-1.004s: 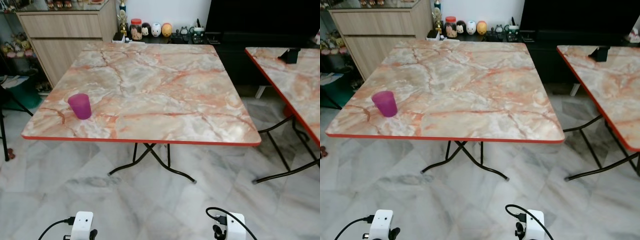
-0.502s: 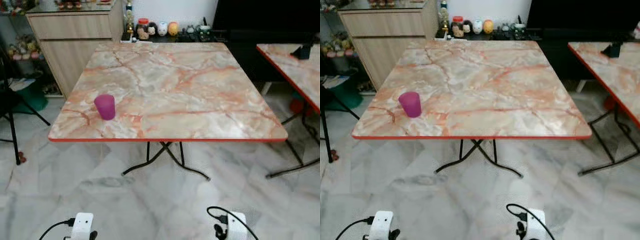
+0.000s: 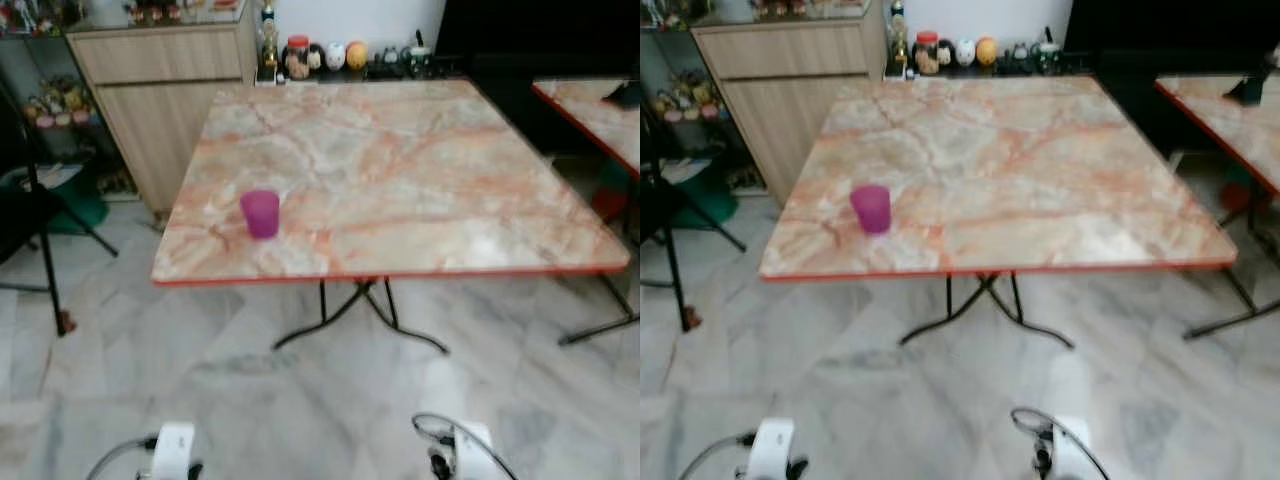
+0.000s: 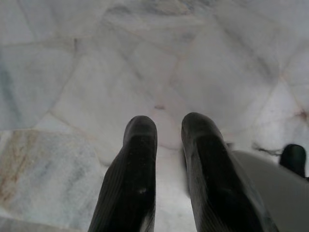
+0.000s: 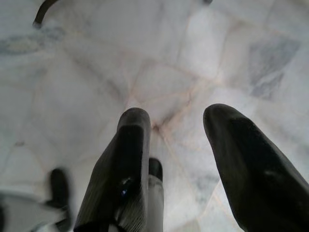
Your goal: Setting the table
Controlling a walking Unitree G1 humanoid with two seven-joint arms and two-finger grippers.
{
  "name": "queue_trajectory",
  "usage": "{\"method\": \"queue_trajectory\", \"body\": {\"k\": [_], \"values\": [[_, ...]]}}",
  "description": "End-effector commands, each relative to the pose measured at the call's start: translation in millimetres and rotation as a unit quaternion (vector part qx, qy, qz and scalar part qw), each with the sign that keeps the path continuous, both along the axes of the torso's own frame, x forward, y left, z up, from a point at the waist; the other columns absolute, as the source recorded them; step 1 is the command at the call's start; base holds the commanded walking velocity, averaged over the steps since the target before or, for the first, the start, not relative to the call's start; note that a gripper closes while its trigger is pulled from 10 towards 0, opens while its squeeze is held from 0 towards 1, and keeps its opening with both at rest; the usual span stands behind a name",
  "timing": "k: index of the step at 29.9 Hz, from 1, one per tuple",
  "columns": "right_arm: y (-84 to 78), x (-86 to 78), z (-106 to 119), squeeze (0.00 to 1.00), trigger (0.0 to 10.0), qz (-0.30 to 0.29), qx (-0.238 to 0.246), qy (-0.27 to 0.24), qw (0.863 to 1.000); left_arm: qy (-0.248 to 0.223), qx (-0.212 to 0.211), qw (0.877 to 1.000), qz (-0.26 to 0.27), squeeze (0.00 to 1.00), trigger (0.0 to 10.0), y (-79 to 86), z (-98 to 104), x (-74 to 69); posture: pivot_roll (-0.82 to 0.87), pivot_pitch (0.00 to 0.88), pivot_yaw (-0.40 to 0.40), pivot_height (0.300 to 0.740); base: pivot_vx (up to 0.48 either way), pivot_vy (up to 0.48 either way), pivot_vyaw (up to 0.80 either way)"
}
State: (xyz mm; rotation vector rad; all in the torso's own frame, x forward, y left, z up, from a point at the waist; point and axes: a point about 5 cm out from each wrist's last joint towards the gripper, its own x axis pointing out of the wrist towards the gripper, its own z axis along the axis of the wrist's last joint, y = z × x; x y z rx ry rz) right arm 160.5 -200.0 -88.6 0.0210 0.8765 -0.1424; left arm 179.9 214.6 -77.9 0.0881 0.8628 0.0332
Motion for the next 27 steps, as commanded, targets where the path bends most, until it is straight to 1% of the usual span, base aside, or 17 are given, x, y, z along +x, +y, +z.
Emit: {"method": "queue_trajectory", "body": {"k": [1,2,5,9,19,27], "values": [[8.9,6.3,1.7,0.0,10.0,0.013,0.006,-0.01,1.0,0.006,0.012,1.0,-0.001,0.0,10.0,6.4,-0.1,-2.6,0.06,0.0,-0.014,0.731,0.0,0.0,0.0],[8.9,6.3,1.7,0.0,10.0,0.013,0.006,-0.01,1.0,0.006,0.012,1.0,-0.001,0.0,10.0,6.4,-0.1,-2.6,0.06,0.0,-0.014,0.731,0.0,0.0,0.0],[9.6,7.8,2.6,0.0,10.0,0.02,0.003,-0.015,1.0,0.003,0.013,1.0,-0.002,0.0,10.0,5.9,0.6,-1.1,0.06,0.0,-0.014,0.731,0.0,0.0,0.8],[9.4,7.5,2.5,0.0,10.0,0.01,0.009,-0.017,1.0,0.0,0.015,1.0,-0.002,0.0,10.0,5.5,1.2,0.2,0.06,0.0,-0.014,0.731,0.0,0.0,0.75],[8.3,9.3,3.5,0.0,10.0,-0.002,0.014,-0.021,1.0,-0.002,0.009,1.0,-0.001,0.0,10.0,3.3,1.5,1.8,0.06,0.0,-0.014,0.731,0.0,0.0,0.0],[7.7,9.5,3.6,0.0,10.0,-0.002,0.011,-0.022,1.0,-0.002,0.013,1.0,-0.017,0.0,10.0,1.3,1.8,3.0,0.06,0.0,-0.015,0.731,0.0,0.0,0.0]]}}
